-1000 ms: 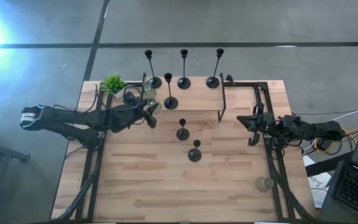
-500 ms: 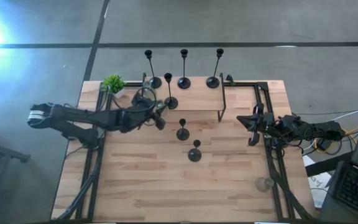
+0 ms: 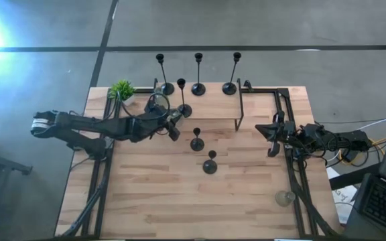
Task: Pick & Place candle stick holders
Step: Put the green candle holder on the shelf
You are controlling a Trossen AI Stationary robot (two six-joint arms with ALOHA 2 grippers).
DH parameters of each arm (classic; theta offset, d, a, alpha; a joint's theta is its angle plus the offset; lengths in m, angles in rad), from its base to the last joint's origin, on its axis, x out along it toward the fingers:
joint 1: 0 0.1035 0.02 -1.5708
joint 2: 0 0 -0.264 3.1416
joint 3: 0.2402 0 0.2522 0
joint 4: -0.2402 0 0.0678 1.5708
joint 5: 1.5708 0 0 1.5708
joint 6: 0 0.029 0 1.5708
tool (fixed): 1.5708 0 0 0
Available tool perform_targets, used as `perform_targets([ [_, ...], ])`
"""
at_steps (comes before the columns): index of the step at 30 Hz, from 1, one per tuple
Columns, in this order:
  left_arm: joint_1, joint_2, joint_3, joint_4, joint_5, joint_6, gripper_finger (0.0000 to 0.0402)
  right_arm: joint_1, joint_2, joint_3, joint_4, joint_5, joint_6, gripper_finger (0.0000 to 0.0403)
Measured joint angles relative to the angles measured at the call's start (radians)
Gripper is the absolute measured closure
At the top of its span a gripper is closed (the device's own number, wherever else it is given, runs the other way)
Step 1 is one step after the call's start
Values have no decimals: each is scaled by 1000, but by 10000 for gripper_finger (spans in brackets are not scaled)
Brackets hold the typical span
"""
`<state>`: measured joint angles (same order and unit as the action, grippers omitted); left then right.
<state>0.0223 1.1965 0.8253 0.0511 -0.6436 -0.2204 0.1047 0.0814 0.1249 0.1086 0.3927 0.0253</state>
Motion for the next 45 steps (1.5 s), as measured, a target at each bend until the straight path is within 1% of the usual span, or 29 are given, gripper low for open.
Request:
perform_targets([
  [3, -1, 0, -3, 0, 7, 0, 265, 0, 0, 0, 0, 0, -2, 394],
  [4, 0, -1, -3, 0, 23, 0, 265, 0, 0, 0, 0, 0, 0, 394],
  [9, 0, 10, 5, 28, 176, 16, 265, 0, 0, 0, 0, 0, 0, 394],
  [12, -1, 27, 16, 59, 217, 43, 265, 0, 0, 0, 0, 0, -2, 394],
  [18, 0, 85, 89, 62, 218, 117, 265, 0, 0, 0, 0, 0, -2, 394],
  [23, 0, 155, 170, 62, 261, 168, 265, 0, 0, 0, 0, 0, -2, 394],
  [27, 5, 218, 226, 52, 262, 203, 265, 0, 0, 0, 0, 0, -2, 394],
  [34, 31, 305, 325, 34, 262, 229, 265, 0, 0, 0, 0, 0, -2, 394],
  [38, 60, 342, 375, -10, 256, 227, 265, 0, 0, 0, 0, 0, -2, 394],
  [45, 107, 380, 397, -25, 251, 226, 265, 0, 0, 0, 0, 0, 0, 394],
])
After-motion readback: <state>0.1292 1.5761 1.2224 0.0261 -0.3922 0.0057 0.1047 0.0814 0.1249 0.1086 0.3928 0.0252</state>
